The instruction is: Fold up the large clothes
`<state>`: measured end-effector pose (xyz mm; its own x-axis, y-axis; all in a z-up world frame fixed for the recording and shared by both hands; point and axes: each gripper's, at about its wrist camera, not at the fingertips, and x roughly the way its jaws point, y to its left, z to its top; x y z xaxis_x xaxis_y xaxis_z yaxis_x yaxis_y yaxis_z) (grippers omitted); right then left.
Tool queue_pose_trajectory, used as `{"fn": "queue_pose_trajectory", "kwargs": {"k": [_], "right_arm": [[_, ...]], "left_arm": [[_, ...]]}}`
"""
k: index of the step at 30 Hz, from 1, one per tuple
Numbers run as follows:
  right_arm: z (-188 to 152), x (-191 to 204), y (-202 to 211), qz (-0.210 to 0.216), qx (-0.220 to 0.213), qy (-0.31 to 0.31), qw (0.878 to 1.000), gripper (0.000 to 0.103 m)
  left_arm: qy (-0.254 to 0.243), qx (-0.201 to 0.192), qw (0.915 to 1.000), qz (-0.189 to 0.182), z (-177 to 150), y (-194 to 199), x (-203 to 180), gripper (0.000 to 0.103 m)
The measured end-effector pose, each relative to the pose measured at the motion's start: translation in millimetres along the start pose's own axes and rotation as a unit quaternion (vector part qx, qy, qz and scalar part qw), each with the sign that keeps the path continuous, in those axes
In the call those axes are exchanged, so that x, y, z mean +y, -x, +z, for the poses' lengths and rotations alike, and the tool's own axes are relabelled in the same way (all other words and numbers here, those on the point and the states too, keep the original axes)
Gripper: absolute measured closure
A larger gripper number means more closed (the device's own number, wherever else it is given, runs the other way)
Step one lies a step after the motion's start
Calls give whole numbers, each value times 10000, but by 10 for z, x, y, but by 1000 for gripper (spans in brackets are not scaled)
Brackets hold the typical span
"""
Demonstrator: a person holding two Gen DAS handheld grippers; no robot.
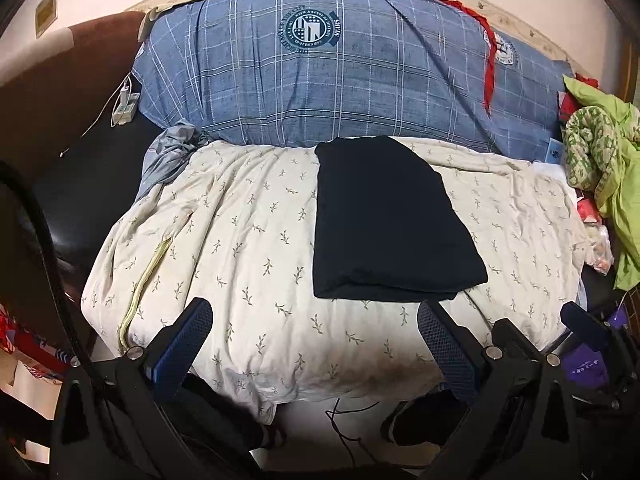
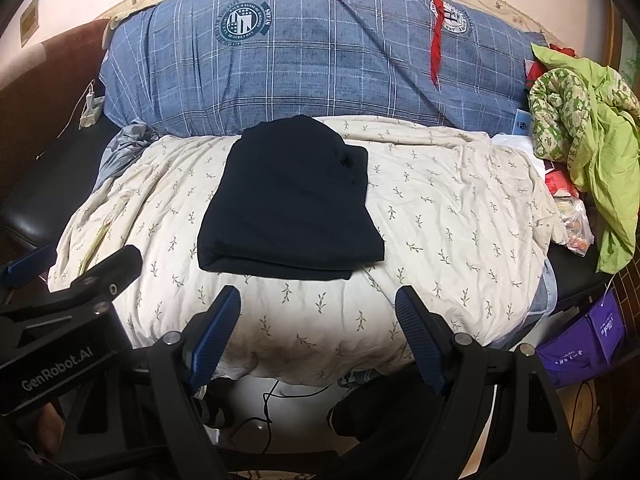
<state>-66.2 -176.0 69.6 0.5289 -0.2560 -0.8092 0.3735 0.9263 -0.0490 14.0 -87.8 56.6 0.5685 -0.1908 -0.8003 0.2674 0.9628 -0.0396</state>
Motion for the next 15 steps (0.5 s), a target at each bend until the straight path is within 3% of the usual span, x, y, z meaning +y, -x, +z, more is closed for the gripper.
{"fn": "queue_pose_trajectory", "kwargs": {"k": [15], "right_arm": [[25, -114, -69, 48, 93, -59, 9999, 23]], "left_arm": [[47, 66, 10000, 33, -3, -52, -61, 1]]}}
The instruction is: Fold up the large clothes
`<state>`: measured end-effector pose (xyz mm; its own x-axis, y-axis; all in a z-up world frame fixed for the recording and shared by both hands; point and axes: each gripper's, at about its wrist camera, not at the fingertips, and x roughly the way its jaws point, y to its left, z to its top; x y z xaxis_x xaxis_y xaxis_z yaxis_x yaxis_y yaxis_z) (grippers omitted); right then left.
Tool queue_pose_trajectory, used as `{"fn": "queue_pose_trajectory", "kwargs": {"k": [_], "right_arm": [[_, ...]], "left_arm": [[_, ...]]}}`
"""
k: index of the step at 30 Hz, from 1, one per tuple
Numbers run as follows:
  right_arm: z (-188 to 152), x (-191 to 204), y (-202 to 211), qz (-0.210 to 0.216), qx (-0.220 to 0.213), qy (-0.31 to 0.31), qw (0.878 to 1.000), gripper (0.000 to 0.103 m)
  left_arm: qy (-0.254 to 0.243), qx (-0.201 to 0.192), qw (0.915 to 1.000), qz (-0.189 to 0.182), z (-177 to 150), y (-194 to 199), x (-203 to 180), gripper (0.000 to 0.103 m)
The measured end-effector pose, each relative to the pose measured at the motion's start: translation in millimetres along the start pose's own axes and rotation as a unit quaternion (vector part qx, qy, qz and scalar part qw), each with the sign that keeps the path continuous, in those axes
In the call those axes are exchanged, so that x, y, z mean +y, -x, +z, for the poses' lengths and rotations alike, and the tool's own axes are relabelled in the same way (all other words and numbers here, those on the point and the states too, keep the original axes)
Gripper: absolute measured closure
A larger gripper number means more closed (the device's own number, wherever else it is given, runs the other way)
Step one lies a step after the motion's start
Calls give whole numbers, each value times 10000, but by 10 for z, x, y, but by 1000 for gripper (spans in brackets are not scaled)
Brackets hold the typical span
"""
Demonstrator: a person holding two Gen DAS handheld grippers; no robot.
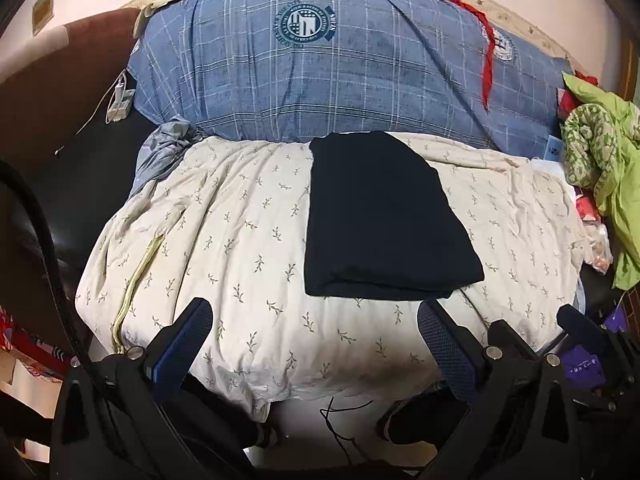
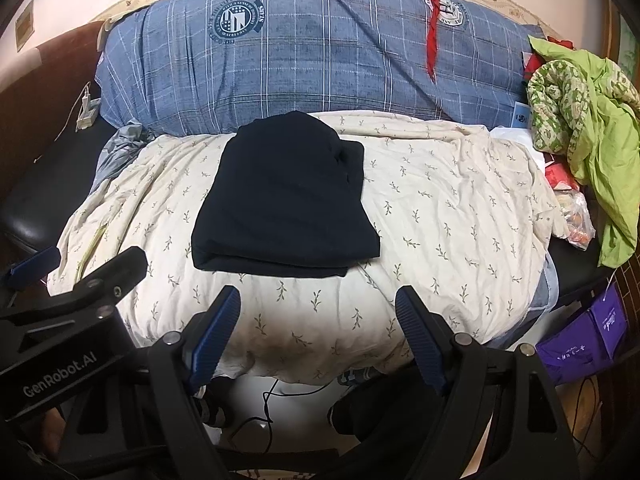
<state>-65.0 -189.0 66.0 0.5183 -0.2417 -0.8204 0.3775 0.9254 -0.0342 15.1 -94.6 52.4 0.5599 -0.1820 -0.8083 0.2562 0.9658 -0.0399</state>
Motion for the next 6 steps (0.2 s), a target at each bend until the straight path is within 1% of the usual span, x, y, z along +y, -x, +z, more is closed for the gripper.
{"fn": "queue_pose_trajectory", "kwargs": {"k": [3, 6], "right_arm": [[-2, 4, -21, -1, 42, -25, 10000, 23], [-2, -1, -47, -4, 81, -57, 10000, 23]], "left_arm": [[61, -33, 9999, 107, 2, -19, 40, 1], [54, -132, 9999, 24, 3, -13, 57, 1]]}}
